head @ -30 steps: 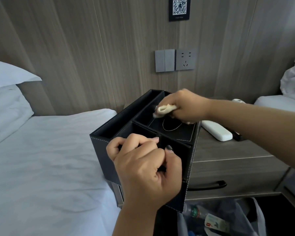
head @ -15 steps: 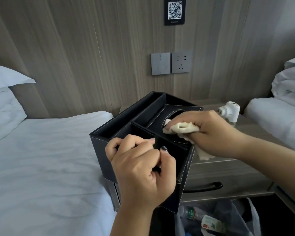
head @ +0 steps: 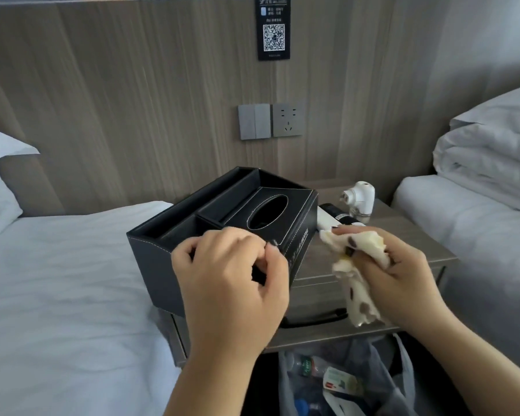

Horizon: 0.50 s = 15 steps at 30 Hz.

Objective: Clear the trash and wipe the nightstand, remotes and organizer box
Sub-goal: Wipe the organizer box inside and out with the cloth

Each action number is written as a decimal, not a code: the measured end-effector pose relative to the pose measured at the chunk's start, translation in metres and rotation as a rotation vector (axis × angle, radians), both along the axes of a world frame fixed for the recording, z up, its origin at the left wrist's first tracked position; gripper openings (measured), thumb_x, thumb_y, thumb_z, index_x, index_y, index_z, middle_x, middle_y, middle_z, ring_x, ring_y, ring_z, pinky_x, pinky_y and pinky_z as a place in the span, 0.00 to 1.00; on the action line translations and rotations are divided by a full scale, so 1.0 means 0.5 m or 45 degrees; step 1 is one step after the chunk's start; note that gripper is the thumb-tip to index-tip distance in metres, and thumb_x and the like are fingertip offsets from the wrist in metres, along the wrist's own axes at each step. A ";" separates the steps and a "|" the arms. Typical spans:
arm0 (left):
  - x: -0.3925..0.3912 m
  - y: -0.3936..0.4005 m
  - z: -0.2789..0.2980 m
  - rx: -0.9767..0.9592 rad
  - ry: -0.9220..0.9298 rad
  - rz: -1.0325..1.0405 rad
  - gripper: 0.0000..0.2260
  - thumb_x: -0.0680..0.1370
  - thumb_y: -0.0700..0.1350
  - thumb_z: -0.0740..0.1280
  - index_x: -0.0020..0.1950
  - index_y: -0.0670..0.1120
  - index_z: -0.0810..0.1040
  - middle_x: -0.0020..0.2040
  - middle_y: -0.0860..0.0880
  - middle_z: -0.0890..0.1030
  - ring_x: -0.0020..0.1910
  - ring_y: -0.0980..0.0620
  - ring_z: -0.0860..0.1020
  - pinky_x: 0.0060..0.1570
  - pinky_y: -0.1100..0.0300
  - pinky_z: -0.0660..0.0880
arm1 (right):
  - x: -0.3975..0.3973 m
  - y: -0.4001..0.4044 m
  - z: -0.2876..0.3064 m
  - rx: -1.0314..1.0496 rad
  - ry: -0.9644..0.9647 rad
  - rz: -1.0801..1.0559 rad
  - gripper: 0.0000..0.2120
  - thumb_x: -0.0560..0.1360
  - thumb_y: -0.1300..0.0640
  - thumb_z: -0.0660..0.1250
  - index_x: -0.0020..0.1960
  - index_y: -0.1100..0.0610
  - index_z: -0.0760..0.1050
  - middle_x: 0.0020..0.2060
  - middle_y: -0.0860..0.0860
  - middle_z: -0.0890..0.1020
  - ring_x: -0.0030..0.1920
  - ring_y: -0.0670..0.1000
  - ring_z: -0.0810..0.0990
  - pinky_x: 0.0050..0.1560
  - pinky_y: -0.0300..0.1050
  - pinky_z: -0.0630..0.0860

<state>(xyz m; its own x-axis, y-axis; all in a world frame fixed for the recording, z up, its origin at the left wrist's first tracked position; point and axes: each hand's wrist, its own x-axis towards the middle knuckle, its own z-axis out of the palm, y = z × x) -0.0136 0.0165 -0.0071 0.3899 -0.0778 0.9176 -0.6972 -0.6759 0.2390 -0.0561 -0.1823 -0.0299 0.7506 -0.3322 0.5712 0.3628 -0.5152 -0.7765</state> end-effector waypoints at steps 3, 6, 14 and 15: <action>-0.065 -0.068 -0.004 0.191 -0.026 -0.182 0.06 0.73 0.44 0.67 0.35 0.48 0.76 0.42 0.54 0.81 0.44 0.53 0.79 0.57 0.54 0.65 | -0.018 -0.060 0.002 0.209 0.050 -0.466 0.16 0.75 0.66 0.63 0.50 0.45 0.78 0.44 0.39 0.82 0.48 0.40 0.80 0.47 0.29 0.72; -0.103 -0.131 -0.017 0.352 0.023 -0.230 0.04 0.71 0.44 0.69 0.45 0.46 0.79 0.51 0.51 0.81 0.53 0.51 0.79 0.58 0.52 0.69 | -0.004 -0.117 0.023 0.292 -0.057 -0.760 0.14 0.74 0.63 0.61 0.56 0.48 0.72 0.48 0.44 0.77 0.50 0.47 0.75 0.52 0.40 0.68; -0.035 -0.172 -0.044 0.652 0.430 0.238 0.32 0.69 0.45 0.73 0.72 0.44 0.69 0.70 0.40 0.72 0.72 0.40 0.67 0.66 0.41 0.63 | 0.100 -0.228 -0.055 -0.224 0.221 -0.692 0.19 0.75 0.66 0.58 0.63 0.53 0.72 0.64 0.53 0.67 0.55 0.55 0.75 0.48 0.45 0.70; -0.024 -0.173 -0.049 0.670 0.461 0.301 0.34 0.69 0.45 0.74 0.74 0.43 0.67 0.71 0.39 0.71 0.73 0.39 0.67 0.67 0.42 0.61 | 0.106 -0.233 -0.060 -0.271 0.287 -0.665 0.16 0.75 0.64 0.58 0.60 0.54 0.75 0.64 0.52 0.68 0.57 0.57 0.75 0.49 0.48 0.72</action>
